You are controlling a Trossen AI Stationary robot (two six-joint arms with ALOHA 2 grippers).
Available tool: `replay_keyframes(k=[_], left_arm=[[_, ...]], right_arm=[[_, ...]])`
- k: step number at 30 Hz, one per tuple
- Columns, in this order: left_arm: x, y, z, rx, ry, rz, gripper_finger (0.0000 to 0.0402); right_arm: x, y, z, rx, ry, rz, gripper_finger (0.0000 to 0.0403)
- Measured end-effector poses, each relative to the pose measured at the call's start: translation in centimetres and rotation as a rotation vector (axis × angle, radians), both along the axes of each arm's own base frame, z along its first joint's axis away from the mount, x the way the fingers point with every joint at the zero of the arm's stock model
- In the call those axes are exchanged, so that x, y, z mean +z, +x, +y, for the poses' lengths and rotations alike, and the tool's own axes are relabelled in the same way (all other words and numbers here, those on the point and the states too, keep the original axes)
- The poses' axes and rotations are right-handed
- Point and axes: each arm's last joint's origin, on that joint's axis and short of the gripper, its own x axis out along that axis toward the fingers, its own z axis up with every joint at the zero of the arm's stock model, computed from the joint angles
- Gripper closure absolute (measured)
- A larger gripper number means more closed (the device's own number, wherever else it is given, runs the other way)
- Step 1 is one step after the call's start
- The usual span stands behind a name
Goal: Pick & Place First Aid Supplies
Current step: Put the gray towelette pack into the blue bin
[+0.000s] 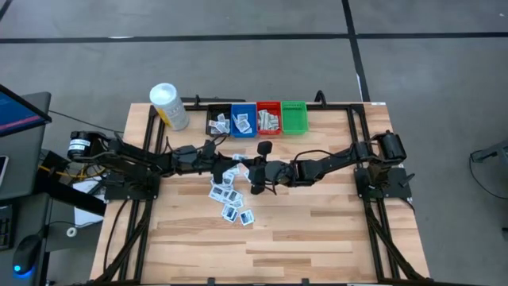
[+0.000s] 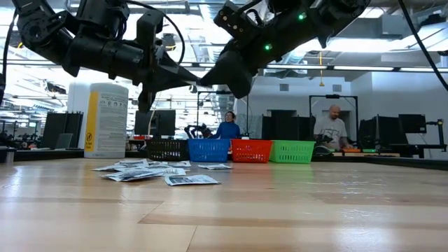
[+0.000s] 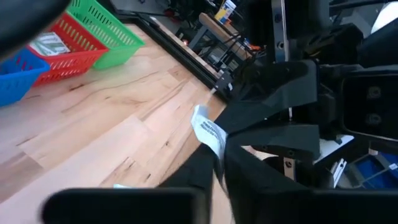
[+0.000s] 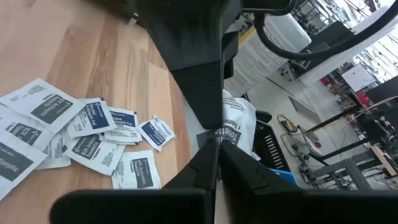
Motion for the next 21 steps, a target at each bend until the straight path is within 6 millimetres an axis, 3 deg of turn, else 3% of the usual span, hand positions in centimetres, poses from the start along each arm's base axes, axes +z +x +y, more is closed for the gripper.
replay_keyframes(k=[2,11,21], left_arm=[[0.0,0.0,0.0,-0.002,0.010,0.003,0.0391],[0.0,0.0,0.3,0.010,0.026,0.008,0.0392],[0.1,-0.2,1.9,0.086,0.051,0.004,0.0392]], right_arm=[[-0.1,0.0,0.0,0.000,-0.001,0.008,0.0384],[-0.4,-0.2,0.1,0.007,-0.016,0.057,0.0304],[-1.4,-0.7,0.1,-0.022,0.036,0.135,0.0206]])
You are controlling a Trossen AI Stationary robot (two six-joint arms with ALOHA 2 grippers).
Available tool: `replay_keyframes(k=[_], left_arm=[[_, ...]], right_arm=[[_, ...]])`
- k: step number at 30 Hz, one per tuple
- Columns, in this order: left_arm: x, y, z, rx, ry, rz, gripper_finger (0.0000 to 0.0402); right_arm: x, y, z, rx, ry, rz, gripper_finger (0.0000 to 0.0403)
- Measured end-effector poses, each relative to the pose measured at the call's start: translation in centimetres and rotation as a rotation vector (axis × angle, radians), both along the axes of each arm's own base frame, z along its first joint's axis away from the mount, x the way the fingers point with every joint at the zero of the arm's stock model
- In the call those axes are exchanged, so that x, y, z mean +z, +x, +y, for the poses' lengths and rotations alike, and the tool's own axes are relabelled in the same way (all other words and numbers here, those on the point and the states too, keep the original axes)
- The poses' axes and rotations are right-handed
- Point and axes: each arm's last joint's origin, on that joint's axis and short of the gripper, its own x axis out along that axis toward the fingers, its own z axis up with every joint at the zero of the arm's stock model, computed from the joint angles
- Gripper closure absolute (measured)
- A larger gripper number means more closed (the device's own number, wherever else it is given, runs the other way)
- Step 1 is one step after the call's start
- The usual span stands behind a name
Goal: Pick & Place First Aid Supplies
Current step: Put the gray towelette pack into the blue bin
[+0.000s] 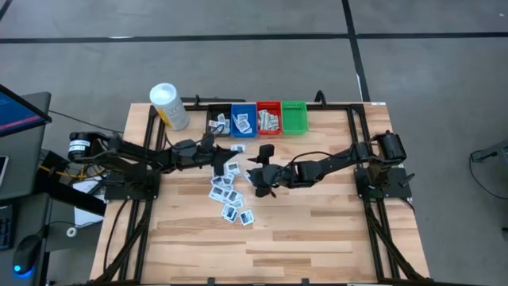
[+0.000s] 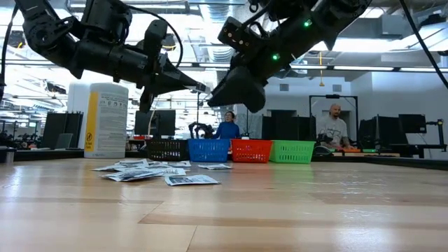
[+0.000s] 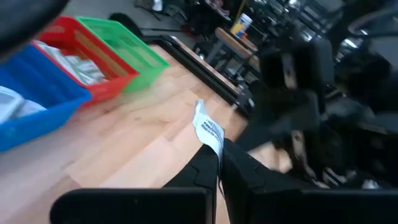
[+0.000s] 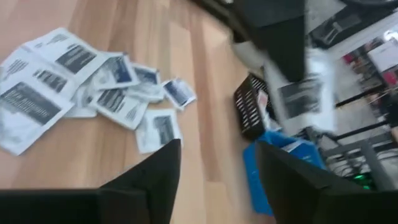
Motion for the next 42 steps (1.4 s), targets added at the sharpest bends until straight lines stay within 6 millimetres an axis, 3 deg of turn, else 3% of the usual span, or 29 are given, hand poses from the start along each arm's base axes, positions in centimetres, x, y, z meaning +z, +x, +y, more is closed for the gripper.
replay_keyframes(k=[6,16,30,42], left_arm=[[1.0,0.3,2.3,0.080,0.071,-0.004,0.0392],[2.5,1.6,6.7,0.185,0.147,0.119,0.0390],[-1.3,4.9,11.9,0.215,0.104,0.264,0.0386],[-1.6,4.9,12.3,0.217,0.128,0.285,0.0361]], right_arm=[[-0.8,-0.5,-0.7,-0.065,0.064,0.063,0.0185],[-1.4,-0.7,-1.8,-0.066,0.185,0.096,0.0196],[-1.4,-0.7,-1.9,-0.076,0.204,0.094,0.0225],[-1.5,-0.7,-1.7,-0.041,0.239,0.104,0.0217]])
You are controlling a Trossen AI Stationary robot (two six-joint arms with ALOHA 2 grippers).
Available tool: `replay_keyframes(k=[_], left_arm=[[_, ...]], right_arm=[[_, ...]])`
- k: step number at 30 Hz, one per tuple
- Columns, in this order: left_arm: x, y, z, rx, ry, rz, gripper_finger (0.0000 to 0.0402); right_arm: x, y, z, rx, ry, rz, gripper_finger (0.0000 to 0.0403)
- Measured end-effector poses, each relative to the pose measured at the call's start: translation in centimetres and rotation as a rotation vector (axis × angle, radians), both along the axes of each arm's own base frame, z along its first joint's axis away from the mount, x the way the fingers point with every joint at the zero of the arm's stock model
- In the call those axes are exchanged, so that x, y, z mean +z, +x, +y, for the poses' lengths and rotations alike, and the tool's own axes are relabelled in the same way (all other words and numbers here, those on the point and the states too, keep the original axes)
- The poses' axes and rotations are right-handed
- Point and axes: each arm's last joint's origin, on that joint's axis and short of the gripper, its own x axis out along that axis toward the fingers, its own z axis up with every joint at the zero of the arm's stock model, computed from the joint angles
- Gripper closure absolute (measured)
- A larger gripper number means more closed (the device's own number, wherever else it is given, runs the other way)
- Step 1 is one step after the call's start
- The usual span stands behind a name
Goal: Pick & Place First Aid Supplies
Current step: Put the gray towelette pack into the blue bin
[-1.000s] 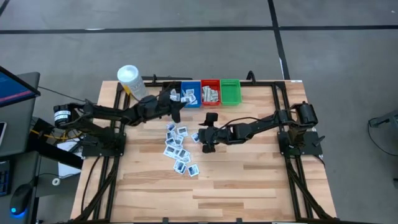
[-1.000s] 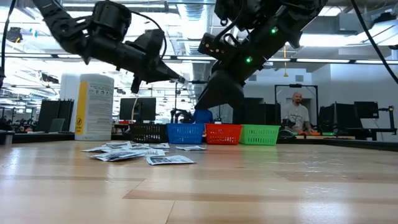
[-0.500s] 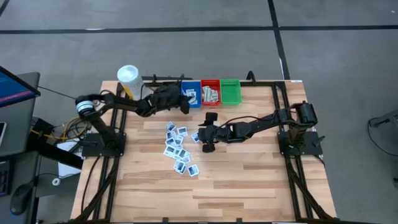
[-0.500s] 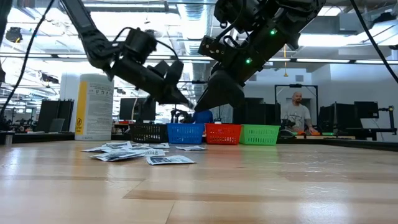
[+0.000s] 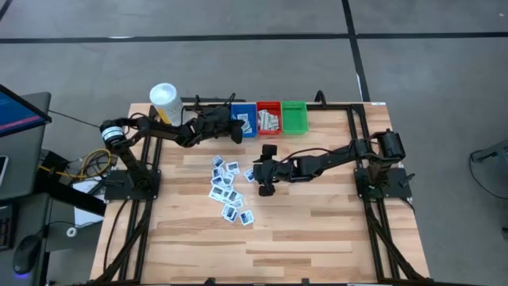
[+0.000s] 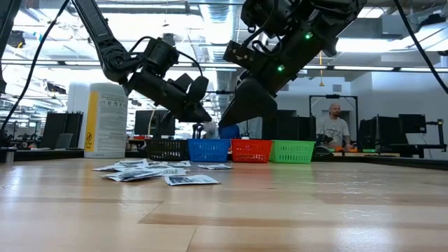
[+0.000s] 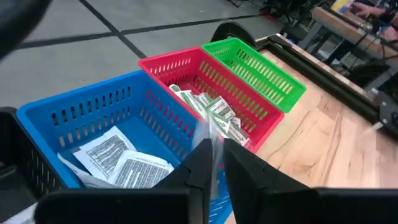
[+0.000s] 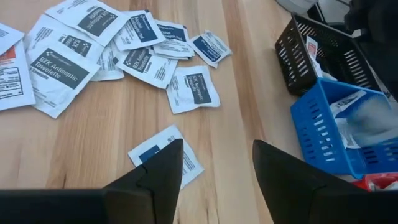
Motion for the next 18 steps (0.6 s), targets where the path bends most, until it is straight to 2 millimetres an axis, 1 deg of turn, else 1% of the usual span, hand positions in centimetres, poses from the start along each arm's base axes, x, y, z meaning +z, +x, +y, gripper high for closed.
replay_keyframes(k=[10,14,18], left_arm=[[0.00,0.01,-0.01,-0.008,0.018,0.010,0.0307],[0.00,0.03,-0.05,-0.016,0.033,0.019,0.0293],[-0.15,0.20,-0.64,-0.040,0.041,0.032,0.0286]], right_arm=[[0.00,0.00,0.00,-0.016,0.018,-0.009,0.0204],[0.00,0.00,-0.01,-0.016,0.018,-0.009,0.0204],[0.01,0.02,0.01,-0.010,0.024,-0.011,0.0206]])
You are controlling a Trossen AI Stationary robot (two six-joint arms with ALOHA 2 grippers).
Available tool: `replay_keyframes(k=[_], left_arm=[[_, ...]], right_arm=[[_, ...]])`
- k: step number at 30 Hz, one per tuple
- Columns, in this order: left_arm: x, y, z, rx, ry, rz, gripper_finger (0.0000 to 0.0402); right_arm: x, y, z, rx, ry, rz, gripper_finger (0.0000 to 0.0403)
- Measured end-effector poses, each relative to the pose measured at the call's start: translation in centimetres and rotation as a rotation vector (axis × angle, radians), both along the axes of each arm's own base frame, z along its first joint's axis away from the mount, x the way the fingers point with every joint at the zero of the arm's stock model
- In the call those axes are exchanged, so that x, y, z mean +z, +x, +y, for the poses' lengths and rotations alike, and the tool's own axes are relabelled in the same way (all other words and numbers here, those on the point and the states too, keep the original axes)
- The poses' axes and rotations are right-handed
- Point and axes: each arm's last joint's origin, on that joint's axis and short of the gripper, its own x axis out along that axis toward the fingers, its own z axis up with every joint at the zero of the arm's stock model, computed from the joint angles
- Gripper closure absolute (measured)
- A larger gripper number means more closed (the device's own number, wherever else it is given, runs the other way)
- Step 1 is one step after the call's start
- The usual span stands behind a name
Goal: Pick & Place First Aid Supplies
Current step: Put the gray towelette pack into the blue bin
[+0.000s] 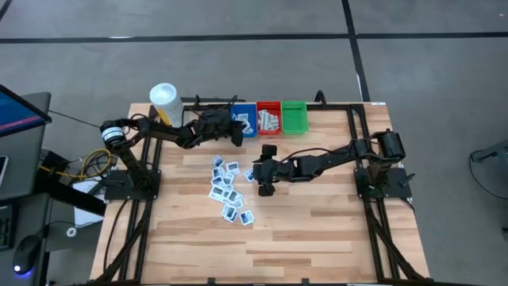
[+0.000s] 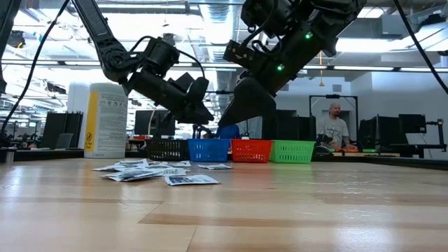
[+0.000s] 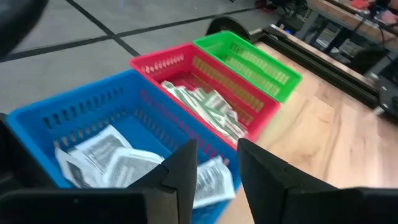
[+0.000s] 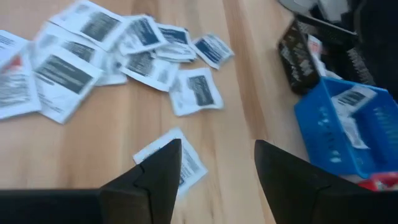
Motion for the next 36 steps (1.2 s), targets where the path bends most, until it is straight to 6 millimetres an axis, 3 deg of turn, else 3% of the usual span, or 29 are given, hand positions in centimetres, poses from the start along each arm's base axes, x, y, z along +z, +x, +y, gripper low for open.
replay_keyframes(k=[6,11,18,25,36], left_arm=[[-0.9,0.1,-2.0,-0.063,-0.017,0.031,0.0288],[-2.1,-0.6,-3.6,-0.091,-0.066,0.060,0.0288],[-0.3,-2.3,-6.2,-0.146,-0.058,-0.003,0.0288],[1.4,-5.7,-8.6,-0.173,-0.015,-0.086,0.0289],[0.6,-8.0,-10.9,-0.188,0.002,-0.089,0.0289]], right_arm=[[-0.1,0.5,0.2,0.082,0.077,-0.040,0.0206],[-2.3,1.7,0.1,0.100,0.065,-0.068,0.0209],[-5.2,3.0,0.1,0.129,0.025,-0.124,0.0222],[-4.6,3.7,-0.9,0.095,0.035,-0.237,0.0238],[-4.2,3.9,-4.4,-0.002,0.228,-0.344,0.0245]])
